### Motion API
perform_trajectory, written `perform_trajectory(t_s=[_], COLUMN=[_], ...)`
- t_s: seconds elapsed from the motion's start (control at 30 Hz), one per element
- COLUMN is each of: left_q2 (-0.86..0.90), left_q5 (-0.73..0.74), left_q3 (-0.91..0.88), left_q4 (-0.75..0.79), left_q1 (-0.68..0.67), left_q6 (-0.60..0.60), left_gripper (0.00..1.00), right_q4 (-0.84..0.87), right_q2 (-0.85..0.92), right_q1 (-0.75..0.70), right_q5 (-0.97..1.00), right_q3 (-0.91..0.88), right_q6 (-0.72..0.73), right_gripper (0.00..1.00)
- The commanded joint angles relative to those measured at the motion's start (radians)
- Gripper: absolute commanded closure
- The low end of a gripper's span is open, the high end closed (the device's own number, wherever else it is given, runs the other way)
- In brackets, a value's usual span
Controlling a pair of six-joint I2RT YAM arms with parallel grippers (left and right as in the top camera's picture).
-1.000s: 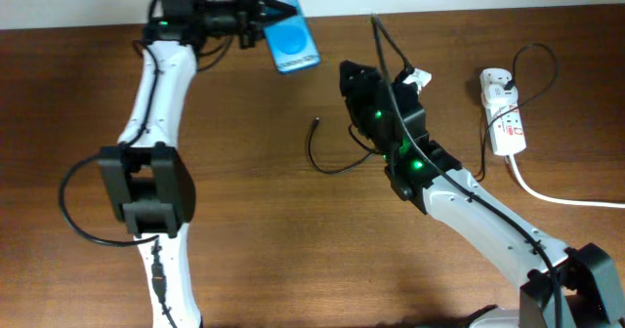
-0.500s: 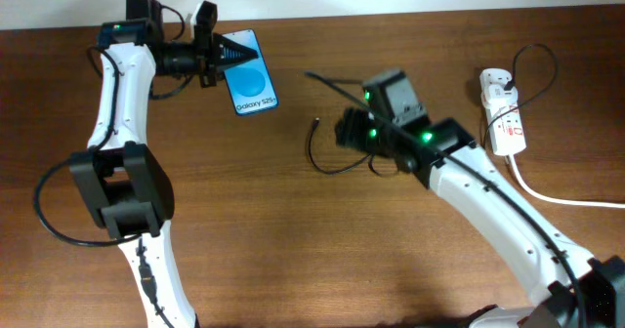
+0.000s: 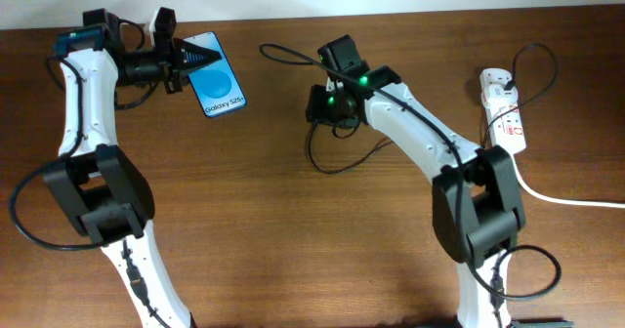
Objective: Plug charger to phone and switch on socket
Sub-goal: 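Grasp the USB-C plug of the black cable with the right gripper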
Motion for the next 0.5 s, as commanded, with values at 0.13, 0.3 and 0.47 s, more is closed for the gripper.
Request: perform_trajectory(t_s=[0.13, 0.3, 0.47], left_q2=[-0.006, -0.006, -0.006], left_q5=[0.031, 0.031, 0.031], left_q3=[0.010, 0.010, 0.010], left_q4=[-0.002, -0.002, -0.002], left_q1=[0.005, 0.005, 0.001], left_q6=[0.016, 0.016, 0.015], left_gripper=[1.00, 1.00, 1.00], right_q4=[0.039, 0.058, 0.084], right_q2=[0.101, 0.147, 0.166], right_q1=[-0.001, 0.000, 0.013], right_q5=[-0.027, -0.028, -0.019], right_q3=[0.017, 0.016, 0.015], right_q6=[0.027, 0.027, 0.027], right_gripper=[0.64, 0.64, 0.67])
